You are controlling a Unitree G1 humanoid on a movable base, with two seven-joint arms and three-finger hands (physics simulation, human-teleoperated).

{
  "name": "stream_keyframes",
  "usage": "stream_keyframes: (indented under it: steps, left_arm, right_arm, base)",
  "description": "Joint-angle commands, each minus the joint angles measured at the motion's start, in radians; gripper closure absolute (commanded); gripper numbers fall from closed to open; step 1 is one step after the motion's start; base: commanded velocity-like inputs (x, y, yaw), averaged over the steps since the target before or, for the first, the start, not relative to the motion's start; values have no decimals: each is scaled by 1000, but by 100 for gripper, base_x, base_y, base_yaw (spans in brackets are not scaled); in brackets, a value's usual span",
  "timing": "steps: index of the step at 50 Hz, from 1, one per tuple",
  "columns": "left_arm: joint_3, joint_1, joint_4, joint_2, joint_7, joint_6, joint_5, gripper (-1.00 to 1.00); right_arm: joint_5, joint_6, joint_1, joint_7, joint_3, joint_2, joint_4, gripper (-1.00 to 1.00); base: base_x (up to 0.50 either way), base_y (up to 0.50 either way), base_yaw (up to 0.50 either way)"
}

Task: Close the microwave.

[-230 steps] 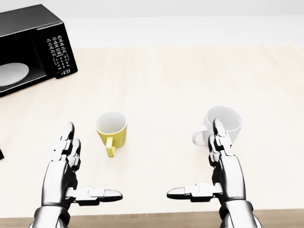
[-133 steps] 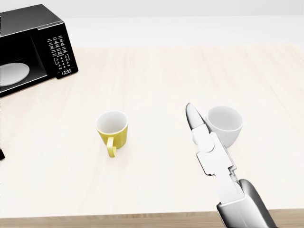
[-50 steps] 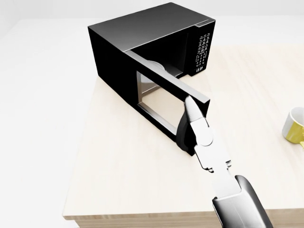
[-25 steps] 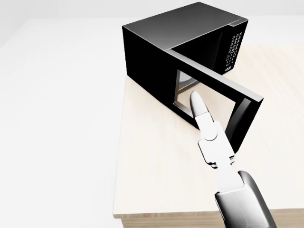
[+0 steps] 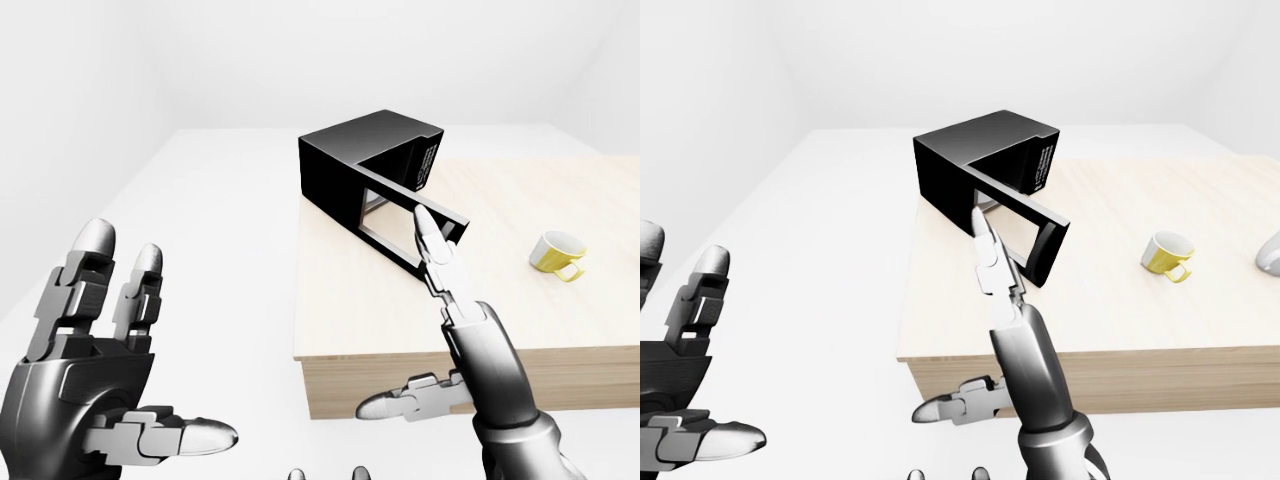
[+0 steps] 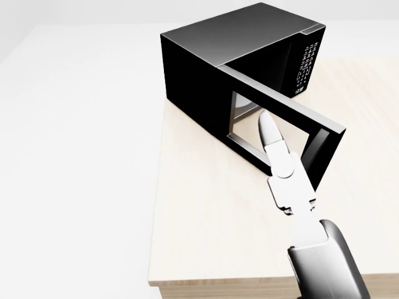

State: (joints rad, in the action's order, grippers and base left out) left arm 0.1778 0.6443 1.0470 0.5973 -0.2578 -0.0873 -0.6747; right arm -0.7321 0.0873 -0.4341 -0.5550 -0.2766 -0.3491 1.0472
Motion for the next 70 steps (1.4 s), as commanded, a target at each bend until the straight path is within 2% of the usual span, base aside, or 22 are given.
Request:
stream_keyframes:
  steps: [1, 10, 21, 36, 39, 41, 42, 48, 50, 64, 70]
  left_arm:
    - [2, -2, 0, -6, 2, 0, 9, -100]
    - [11, 0, 0, 17, -7, 0, -24, -100]
    - [4, -2, 0, 4, 5, 3, -15, -100]
    - [4, -15, 0, -16, 12, 34, -7, -100]
    - [2, -16, 0, -32, 20, 34, -2, -100]
    - [13, -14, 0, -43, 32, 21, -20, -100]
    - [21, -18, 0, -39, 29, 32, -30, -100]
    - [20, -19, 0, -52, 38, 37, -17, -100]
    - [25, -27, 0, -60, 41, 50, -21, -100]
    - [32, -27, 0, -68, 47, 52, -26, -100]
    - [24, -32, 0, -72, 46, 56, -17, -100]
  right_arm:
    - [2, 0, 2, 8, 0, 0, 0, -100]
    - [26, 0, -5, 3, 6, 0, 0, -100]
    - [15, 0, -2, 4, 8, 0, 0, -100]
    - [28, 0, 5, 27, 11, 0, 0, -100]
    - [26, 0, 11, 38, 17, 0, 0, -100]
    - [20, 0, 18, 49, 15, 0, 0, -100]
    - [24, 0, 23, 56, 17, 0, 0, -100]
    - [21, 0, 22, 52, 10, 0, 0, -100]
    - [19, 0, 22, 51, 7, 0, 0, -100]
    - [16, 0, 22, 59, -13, 0, 0, -100]
    - [32, 0, 6, 99, -50, 0, 0, -100]
  base:
    - [0, 0, 0]
    - [5, 0, 0]
    - [50, 0, 0]
    - [50, 0, 0]
    - [50, -1, 0]
    - [50, -1, 0]
    - [0, 0, 0]
    - [0, 0, 0]
    - [0, 0, 0]
    - [0, 0, 0]
    - [0, 0, 0]
